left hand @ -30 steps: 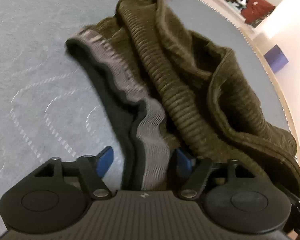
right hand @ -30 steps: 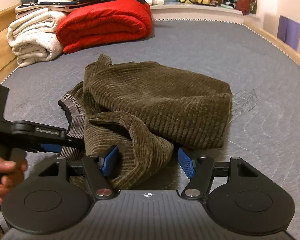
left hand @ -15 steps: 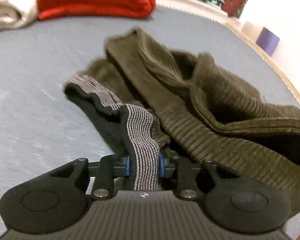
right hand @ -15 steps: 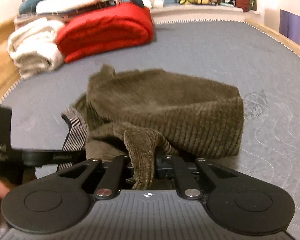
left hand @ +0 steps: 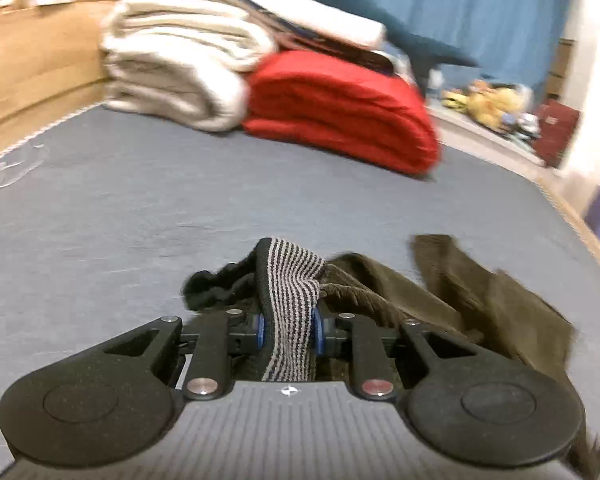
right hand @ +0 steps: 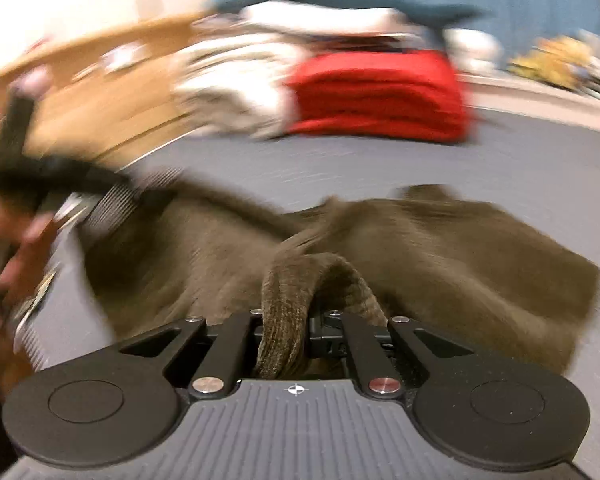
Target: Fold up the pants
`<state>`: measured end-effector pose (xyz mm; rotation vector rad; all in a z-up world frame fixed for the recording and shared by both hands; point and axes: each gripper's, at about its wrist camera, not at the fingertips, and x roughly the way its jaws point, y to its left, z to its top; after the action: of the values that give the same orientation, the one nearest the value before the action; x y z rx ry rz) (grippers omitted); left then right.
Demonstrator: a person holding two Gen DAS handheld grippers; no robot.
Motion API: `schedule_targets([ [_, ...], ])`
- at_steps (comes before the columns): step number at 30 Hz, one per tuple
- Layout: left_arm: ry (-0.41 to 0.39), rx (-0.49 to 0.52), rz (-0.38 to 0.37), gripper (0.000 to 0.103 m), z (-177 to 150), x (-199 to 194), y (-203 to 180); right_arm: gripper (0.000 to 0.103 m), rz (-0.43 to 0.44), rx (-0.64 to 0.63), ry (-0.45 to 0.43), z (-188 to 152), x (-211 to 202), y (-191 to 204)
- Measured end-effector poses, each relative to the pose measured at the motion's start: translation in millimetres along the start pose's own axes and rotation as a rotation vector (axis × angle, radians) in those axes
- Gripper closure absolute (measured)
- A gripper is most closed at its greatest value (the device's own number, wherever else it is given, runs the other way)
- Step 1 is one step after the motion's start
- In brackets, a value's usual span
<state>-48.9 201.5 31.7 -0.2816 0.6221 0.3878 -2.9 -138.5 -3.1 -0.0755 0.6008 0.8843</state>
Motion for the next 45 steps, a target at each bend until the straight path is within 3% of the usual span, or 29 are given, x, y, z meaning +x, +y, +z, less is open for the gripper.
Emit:
schedule_targets([
  [3, 0.148, -0.084, 0.021, 0.077, -7.5, 28.8, 28.9, 0.097, 0.131, -0.137, 0.109, -13.4, 13.5, 39.4],
  [5, 0.296, -0.201, 0.038, 0.070, -16.6, 51.3, 55.2, 0.095, 0.120, -0.187, 0.187, -24.1, 26.7, 53.6],
  [7, 0.378, -0.297, 0.056, 0.061, -26.5, 60.3, 73.3, 0.090, 0.108, -0.173, 0.228, -27.4, 33.5, 61.2],
  [8, 0.381, -0.317, 0.058, 0.058, -25.5, 60.7, 74.6, 0.090, 0.116, -0.146, 0.250, -28.0, 35.4, 57.7],
  [10, 0.361, -0.294, 0.062, 0.055, -16.8, 55.1, 70.2, 0.078, 0.130, -0.103, 0.261, -24.7, 30.1, 55.0],
  [12, 0.319, -0.257, 0.082, 0.044, -11.9, 42.8, 58.4, 0.073, 0.130, -0.067, 0.271, -14.8, 33.1, 40.5],
  [14, 0.251, -0.227, 0.119, 0.026, -9.8, 24.4, 45.6, 0.065, 0.142, -0.038, 0.249, -8.0, 21.1, 35.3],
  [16, 0.183, -0.210, 0.164, 0.024, -1.4, 19.0, 39.6, 0.054, 0.136, -0.019, 0.221, -3.1, 9.3, 27.9],
  [18, 0.116, -0.199, 0.193, 0.024, 5.5, 11.0, 31.1, 0.052, 0.117, -0.001, 0.190, 1.5, -4.5, 16.4],
  [20, 0.091, -0.199, 0.101, 0.025, 10.9, 14.2, 17.1, 0.052, 0.093, 0.023, 0.164, 4.2, -14.9, 3.7],
  [26, 0.191, -0.066, -0.302, 0.025, -6.1, 33.4, -58.6, 0.052, -0.075, 0.107, 0.104, 5.3, 1.3, -42.2],
  [30, 0.251, 0.010, -0.399, 0.025, -25.4, 49.6, -107.7, 0.052, -0.174, 0.198, 0.061, 1.2, -3.7, -69.8],
  [33, 0.291, 0.070, -0.367, 0.026, -39.3, 64.8, -133.9, 0.044, -0.215, 0.233, 0.032, -0.1, -9.6, -87.6],
  [34, 0.299, 0.083, -0.363, 0.034, -42.9, 71.6, -135.7, 0.040, -0.225, 0.237, 0.022, 0.6, -12.2, -94.3],
  [35, 0.310, 0.097, -0.365, 0.059, -47.3, 73.2, -141.0, 0.038, -0.240, 0.240, 0.012, 2.1, -14.1, -101.6],
  [37, 0.334, 0.118, -0.384, 0.095, -53.1, 83.1, -143.7, 0.035, -0.272, 0.249, -0.012, 4.6, -20.1, -116.2],
  [40, 0.299, 0.150, -0.457, 0.095, -55.6, 72.5, -149.4, 0.033, -0.313, 0.278, -0.048, 7.3, -32.8, -143.3],
  [43, 0.308, 0.156, -0.692, 0.096, -58.0, 47.9, -159.3, 0.033, -0.351, 0.316, -0.068, 6.3, -42.3, -164.5],
  [45, 0.365, 0.253, -0.875, 0.096, -73.4, 29.4, -177.1, 0.033, -0.364, 0.355, -0.078, 2.2, -48.8, -176.3],
])
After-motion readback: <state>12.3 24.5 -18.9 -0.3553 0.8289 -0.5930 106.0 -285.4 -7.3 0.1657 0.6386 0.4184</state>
